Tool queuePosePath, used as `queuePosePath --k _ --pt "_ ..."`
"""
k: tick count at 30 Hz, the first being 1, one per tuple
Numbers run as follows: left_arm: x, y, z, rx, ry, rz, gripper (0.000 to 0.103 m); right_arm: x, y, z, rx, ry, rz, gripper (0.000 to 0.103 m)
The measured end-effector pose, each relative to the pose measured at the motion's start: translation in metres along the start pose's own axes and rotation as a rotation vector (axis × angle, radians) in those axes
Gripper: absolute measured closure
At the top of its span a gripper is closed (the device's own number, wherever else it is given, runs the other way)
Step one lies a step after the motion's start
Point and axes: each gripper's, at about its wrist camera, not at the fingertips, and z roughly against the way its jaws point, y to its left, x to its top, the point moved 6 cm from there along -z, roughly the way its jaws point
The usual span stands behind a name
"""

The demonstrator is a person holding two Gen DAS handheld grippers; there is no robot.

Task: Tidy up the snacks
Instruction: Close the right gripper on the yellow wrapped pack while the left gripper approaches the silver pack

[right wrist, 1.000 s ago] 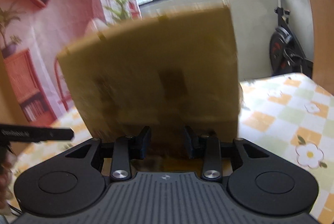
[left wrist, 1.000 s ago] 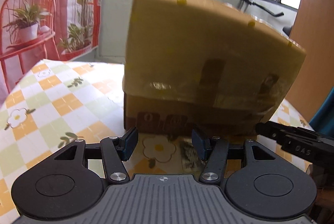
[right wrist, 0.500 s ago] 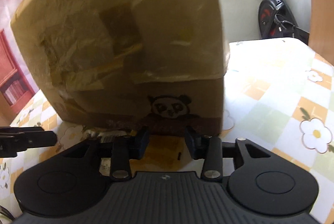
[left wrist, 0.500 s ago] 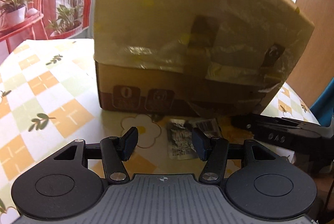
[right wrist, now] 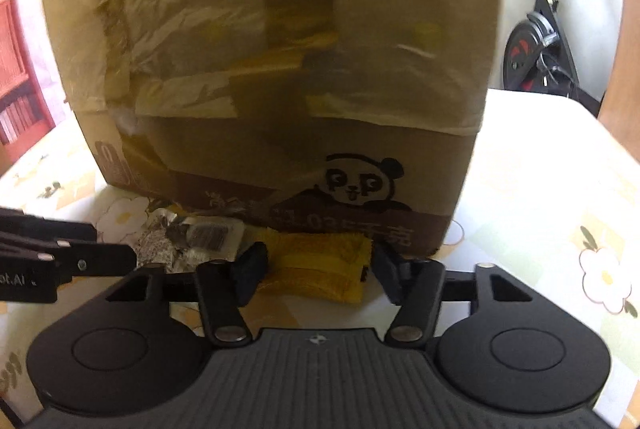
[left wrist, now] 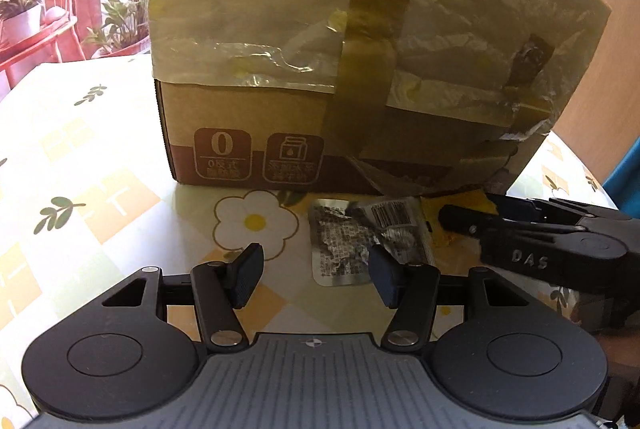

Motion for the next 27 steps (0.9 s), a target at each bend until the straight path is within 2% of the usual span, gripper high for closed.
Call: queuePosePath --k 6,12,19,25,27 --pt "0.002 -0.008 -0.004 -0.009 -0.001 -0.009 0.041 -0.007 -0.010 0.012 0.049 0.006 -0.017 0.056" --pt "0.008 -0.024 -0.016 -0.008 -0.012 -0.037 0.040 -0.012 -0.011 0.021 0.047 -0.018 -0.054 0.061" --pt "0.009 -0.027 -0.029 0.064 -0.045 -0.002 0.040 -0.012 -0.008 0.019 0.042 -0.027 -0.023 0.061" --pt "0.005 -0.040 -0.037 0.103 -0.047 -0.058 0.040 -0.011 -0.010 0.021 0.053 -0.029 -0.024 0.061" --pt "0.004 -0.043 -0.036 0.088 -0.053 -0.051 0.052 -0.012 -0.010 0.021 0.053 -0.029 -0.025 0.061"
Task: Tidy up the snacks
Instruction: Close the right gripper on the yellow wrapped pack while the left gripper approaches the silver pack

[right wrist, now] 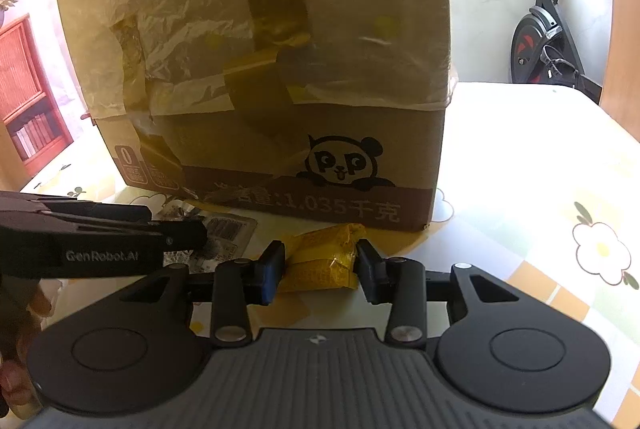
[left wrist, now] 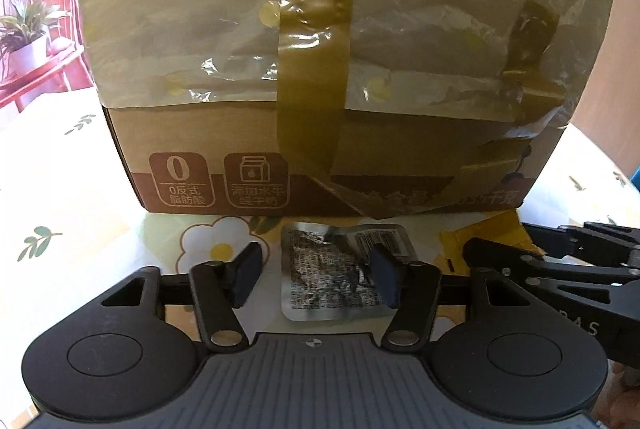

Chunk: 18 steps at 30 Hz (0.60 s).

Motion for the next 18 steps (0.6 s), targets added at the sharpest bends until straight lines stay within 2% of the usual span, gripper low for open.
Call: queuePosePath --k 1,4,5,12,13,14,18 --pt "0.000 -0.001 0.002 -0.009 -0.005 0.001 0.059 0.000 0.000 0.000 0.001 0.000 -0.002 0.061" --pt "-0.005 0.002 0.008 -0.026 -0.001 0.024 0.061 0.000 -0.001 0.000 0.006 -0.001 -0.007 0.061" --pt "-0.006 0.002 0.010 -0.030 0.000 0.033 0.065 0.000 0.000 0.000 0.006 -0.001 -0.008 0.061" --pt "-0.012 0.012 0.032 -0.030 -0.029 0.050 0.067 0.000 -0.001 0.000 0.023 -0.001 -0.010 0.063" --pt "-0.012 0.013 0.035 -0.025 -0.037 0.048 0.085 0.000 0.000 0.000 0.026 -0.001 -0.008 0.063" --pt "-0.012 0.015 0.036 -0.025 -0.036 0.047 0.096 0.000 0.001 0.000 0.031 -0.002 -0.005 0.066" --pt "-0.015 0.020 0.040 -0.035 -0.031 0.059 0.096 0.000 0.005 0.003 0.055 -0.014 0.009 0.068"
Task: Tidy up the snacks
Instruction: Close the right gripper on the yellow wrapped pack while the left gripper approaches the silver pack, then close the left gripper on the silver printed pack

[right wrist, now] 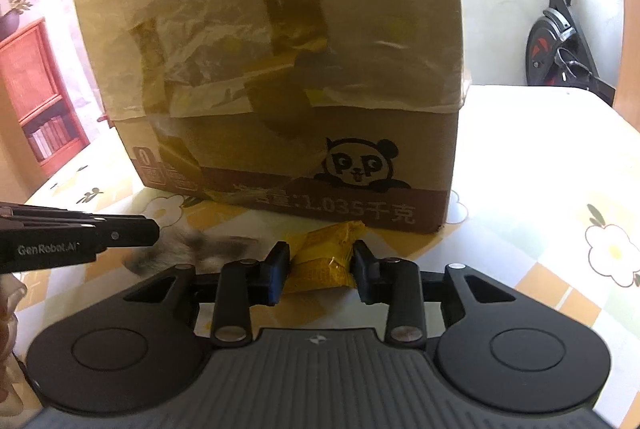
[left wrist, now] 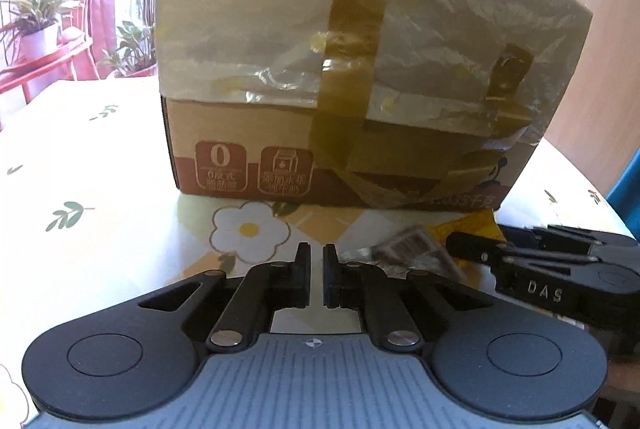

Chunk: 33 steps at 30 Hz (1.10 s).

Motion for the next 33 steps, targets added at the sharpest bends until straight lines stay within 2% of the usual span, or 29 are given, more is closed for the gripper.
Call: queuePosePath --k 2,9,12,14,15,25,28,33 --pt "-0.003 0.006 0.002 0.012 0.012 0.002 0.096 0.000 0.002 0.001 0.007 -0.005 0.006 0.069" --pt "-0.003 -0.003 0.000 -0.045 0.023 -0.002 0.092 -0.001 0.006 0.000 0.028 0.007 0.009 0.069" --pt "-0.004 -0.004 -0.005 -0.059 0.057 0.027 0.081 -0.001 0.010 -0.001 0.047 0.018 0.027 0.069" --pt "-0.005 -0.007 -0.006 -0.067 0.076 0.046 0.065 -0.002 0.013 -0.001 0.056 0.031 0.034 0.069" --pt "-0.006 -0.007 -0.006 -0.069 0.081 0.049 0.063 -0.002 0.013 -0.002 0.065 0.041 0.033 0.069" --pt "-0.024 -0.002 0.009 -0.132 0.149 0.099 0.064 -0.010 0.044 0.008 0.151 0.090 0.107 0.069" --pt "-0.025 0.006 0.010 -0.129 0.155 0.138 0.064 -0.008 0.043 0.013 0.135 0.069 0.120 0.069" --pt "-0.025 0.010 0.011 -0.125 0.156 0.165 0.064 0.004 0.025 0.009 0.115 0.047 0.045 0.070"
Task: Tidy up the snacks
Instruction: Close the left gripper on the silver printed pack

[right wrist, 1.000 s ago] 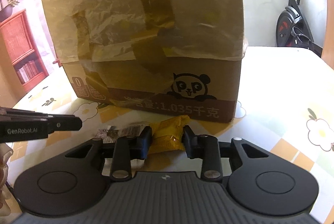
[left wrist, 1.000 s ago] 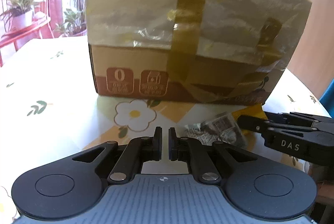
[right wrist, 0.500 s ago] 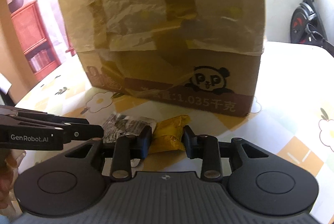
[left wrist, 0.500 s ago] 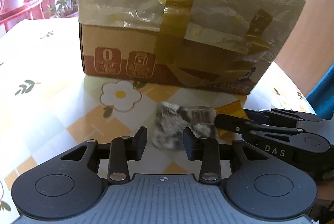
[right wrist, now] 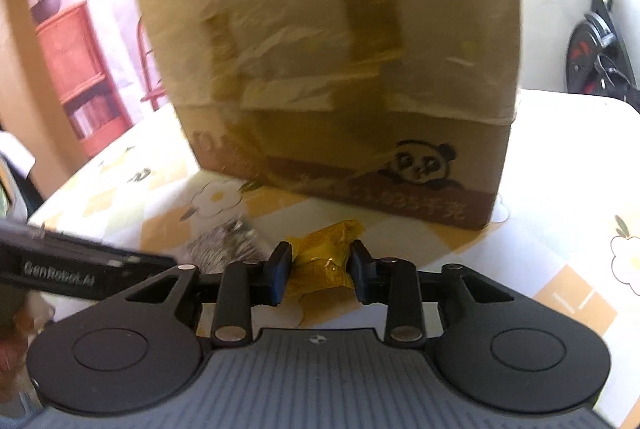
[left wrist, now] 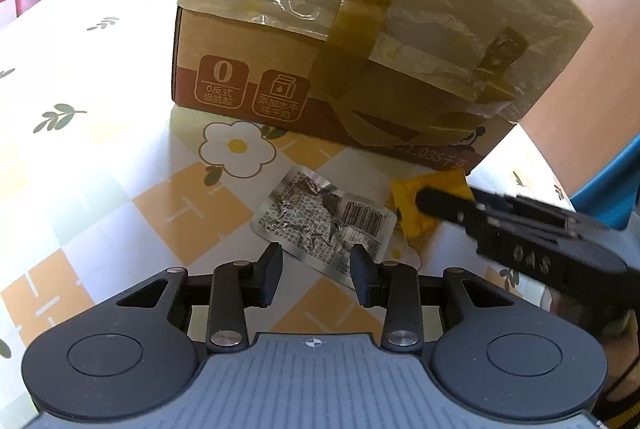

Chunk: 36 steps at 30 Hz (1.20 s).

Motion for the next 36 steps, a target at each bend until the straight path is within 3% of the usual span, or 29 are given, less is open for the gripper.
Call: queuePosePath --k 5,12,20,27,32,36 --pt "0.000 0.005 0.001 0.003 0.003 0.043 0.064 0.013 -0.002 -0.014 -0.011 -0.012 0.017 0.070" --pt "0.003 0.021 0.003 -0.014 0.002 0.121 0.064 0.008 0.020 -0.020 0.060 0.037 0.067 0.070" --pt "0.003 0.018 0.003 0.005 -0.022 0.090 0.062 -0.011 0.027 -0.014 0.081 0.062 0.011 0.071" --pt "0.010 0.014 -0.001 0.086 -0.051 -0.017 0.061 -0.014 0.027 -0.012 0.103 0.052 -0.005 0.071" --pt "0.012 0.006 -0.006 0.098 -0.063 -0.073 0.049 -0.016 0.027 -0.009 0.106 0.035 -0.008 0.071" --pt "0.012 0.006 -0.007 0.102 -0.058 -0.084 0.049 -0.016 0.026 -0.006 0.097 0.026 -0.014 0.071"
